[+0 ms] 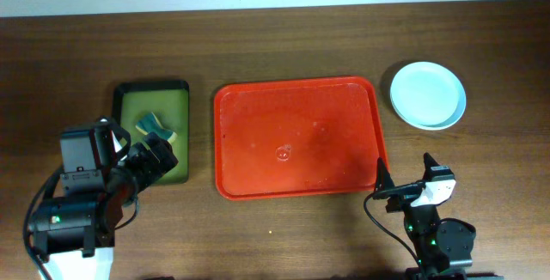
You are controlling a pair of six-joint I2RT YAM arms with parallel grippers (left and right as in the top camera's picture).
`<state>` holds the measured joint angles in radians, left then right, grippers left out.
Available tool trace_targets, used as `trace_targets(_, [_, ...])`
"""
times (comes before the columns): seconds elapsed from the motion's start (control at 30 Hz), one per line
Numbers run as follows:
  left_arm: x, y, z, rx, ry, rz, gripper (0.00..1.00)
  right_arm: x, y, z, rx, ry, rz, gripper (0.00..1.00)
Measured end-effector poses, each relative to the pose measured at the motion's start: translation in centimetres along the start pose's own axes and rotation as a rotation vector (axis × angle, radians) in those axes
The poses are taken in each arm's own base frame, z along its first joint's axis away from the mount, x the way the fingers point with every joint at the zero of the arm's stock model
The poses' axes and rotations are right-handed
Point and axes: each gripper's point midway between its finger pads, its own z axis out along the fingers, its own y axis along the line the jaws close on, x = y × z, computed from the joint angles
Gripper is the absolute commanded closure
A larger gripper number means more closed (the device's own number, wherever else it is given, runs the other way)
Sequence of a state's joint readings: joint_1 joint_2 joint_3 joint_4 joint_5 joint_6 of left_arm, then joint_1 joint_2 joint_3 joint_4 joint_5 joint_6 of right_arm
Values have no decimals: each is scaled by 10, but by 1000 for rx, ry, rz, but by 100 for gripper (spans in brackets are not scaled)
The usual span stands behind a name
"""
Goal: Clean dirty plates on tray and stack at the side
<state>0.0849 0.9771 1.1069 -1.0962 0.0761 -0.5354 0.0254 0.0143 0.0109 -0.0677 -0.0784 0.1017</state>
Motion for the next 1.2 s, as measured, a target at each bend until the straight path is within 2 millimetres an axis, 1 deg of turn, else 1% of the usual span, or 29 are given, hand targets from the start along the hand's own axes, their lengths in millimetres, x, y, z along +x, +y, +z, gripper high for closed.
trace_targets(0.23, [0,0,0,0,0,0,1,0,0,0,0,0,0,1])
trace_targets(0.33, [0,0,0,1,0,0,1,0,-5,0,30,1,-2,1])
trace_targets(0.53, [0,0,0,0,0,0,1,1,-11,0,64,5,-140,1])
trace_targets(0.63, [0,0,0,0,0,0,1,1,-11,0,63,6,-169,1])
trace_targets(1.2, [0,0,0,1,0,0,1,1,-11,0,63,5,-155,1])
